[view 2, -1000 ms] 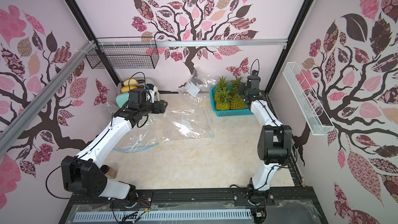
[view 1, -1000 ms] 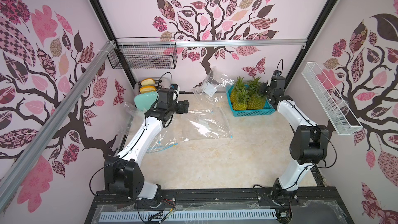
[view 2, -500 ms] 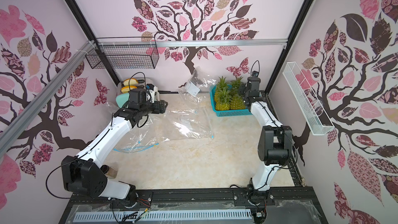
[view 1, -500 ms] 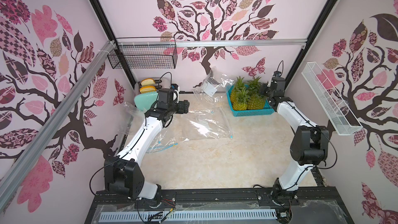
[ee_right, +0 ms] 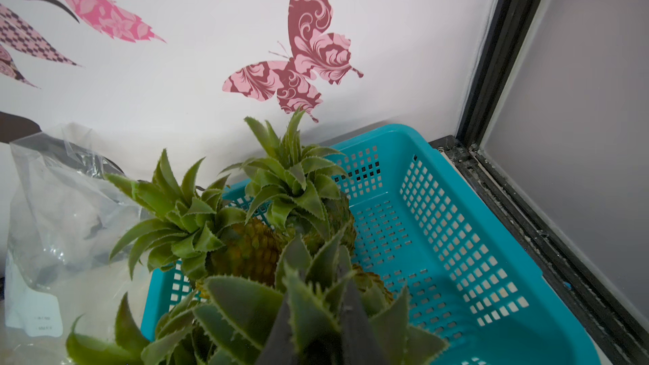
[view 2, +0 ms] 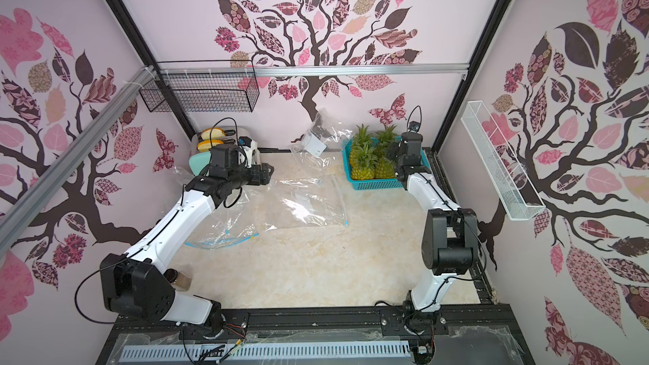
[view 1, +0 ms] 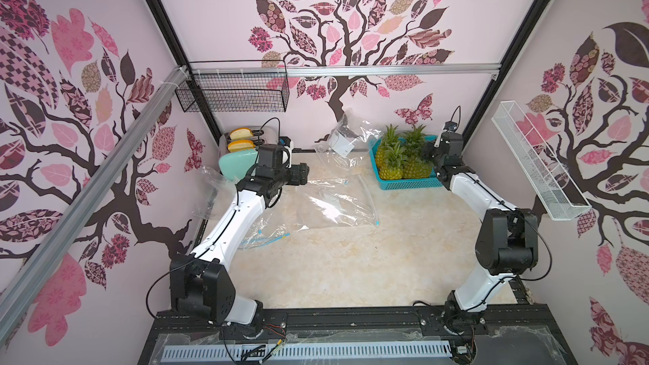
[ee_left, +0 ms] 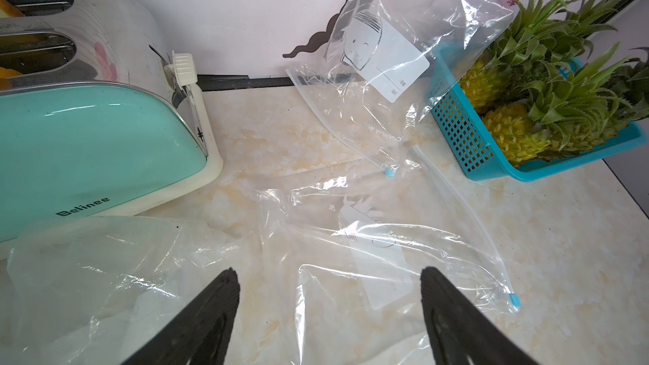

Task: Open the zip-top bag and take out the pineapple
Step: Place the pineapple in the basket.

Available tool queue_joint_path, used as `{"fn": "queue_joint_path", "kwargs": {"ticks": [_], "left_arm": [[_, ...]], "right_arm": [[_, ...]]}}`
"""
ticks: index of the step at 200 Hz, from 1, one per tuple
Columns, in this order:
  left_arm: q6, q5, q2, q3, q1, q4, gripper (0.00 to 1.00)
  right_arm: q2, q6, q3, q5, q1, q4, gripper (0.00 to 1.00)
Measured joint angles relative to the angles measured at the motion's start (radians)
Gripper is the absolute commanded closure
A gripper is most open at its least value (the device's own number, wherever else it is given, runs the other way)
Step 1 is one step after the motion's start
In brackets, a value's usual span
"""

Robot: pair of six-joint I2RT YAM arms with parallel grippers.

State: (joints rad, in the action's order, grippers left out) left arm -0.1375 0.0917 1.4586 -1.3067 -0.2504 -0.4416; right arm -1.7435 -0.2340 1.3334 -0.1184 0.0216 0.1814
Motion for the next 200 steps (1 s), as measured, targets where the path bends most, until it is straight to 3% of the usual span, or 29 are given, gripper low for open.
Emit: {"fn": "queue_joint_path", "kwargs": {"ticks": [200], "left_arm": [[0.0,0.008,0.011,0.0,0.0,0.002,0.16]], "right_arm": [[-0.032,-0.023,-0.071,0.019,0.003,0.147,1.0]]}}
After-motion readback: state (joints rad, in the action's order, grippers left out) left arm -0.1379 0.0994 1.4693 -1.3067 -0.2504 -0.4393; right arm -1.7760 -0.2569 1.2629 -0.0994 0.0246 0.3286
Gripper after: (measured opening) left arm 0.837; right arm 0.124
